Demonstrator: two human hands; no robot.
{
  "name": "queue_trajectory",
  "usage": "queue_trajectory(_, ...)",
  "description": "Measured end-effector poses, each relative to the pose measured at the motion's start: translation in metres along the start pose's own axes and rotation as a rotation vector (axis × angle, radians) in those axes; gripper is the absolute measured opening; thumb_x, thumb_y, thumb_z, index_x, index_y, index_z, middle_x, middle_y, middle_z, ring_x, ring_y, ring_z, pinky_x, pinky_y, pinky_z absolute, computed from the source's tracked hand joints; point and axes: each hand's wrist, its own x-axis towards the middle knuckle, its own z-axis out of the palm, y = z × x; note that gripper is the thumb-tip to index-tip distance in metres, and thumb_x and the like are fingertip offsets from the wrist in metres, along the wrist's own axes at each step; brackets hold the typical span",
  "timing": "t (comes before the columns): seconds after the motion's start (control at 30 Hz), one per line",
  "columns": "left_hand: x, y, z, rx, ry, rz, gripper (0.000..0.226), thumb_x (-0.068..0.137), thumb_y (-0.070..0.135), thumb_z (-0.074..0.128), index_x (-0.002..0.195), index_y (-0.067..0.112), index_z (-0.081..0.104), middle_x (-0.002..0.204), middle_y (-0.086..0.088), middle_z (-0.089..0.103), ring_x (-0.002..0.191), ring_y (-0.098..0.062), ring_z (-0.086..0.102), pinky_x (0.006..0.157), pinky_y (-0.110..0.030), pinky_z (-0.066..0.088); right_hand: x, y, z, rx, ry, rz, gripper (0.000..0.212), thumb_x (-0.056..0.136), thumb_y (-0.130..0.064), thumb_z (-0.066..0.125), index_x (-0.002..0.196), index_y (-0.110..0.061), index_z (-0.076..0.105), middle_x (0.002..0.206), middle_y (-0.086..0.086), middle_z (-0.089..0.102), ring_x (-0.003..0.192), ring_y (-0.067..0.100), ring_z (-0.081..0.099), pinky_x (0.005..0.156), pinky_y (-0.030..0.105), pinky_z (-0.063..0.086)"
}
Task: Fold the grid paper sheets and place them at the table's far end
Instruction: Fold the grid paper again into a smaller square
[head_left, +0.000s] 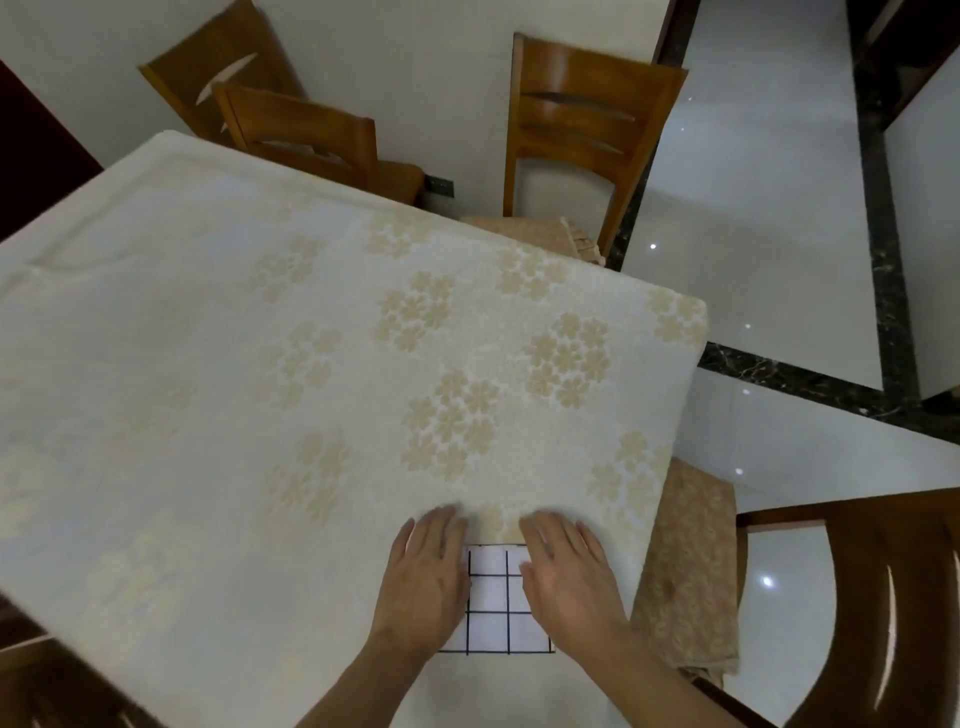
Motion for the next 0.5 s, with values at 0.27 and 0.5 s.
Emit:
queue_trajectory(0.27,-0.022,0.009,0.020,-0.030,-0.067,0.075,0.057,0.102,0.041,0.032,0.149,0.011,0.039,0.159,-0.005,0.032,0.148,-0.020,0.026,0.116,-0.045,0.023,-0.018,-0.027,0.018,0.057,-0.076,-0.091,0.056,0.105,-0.037,0.024,0.149,-0.005,0.038,0.157,0.014,0.036,0.145,0.028,0.034,0.113,0.043,0.024)
queue_trajectory(0.5,-0.023,-0.001,0.042,0.001,-0.128,0.031,0.060,0.104,0.046,0.018,0.156,0.014,0.020,0.164,-0.007,0.014,0.151,-0.024,0.012,0.115,-0.049,0.022,-0.009,-0.038,0.032,0.001,-0.170,-0.076,0.064,0.105,-0.049,0.026,0.154,-0.008,0.028,0.163,0.010,0.023,0.152,0.025,0.014,0.120,0.051,0.017)
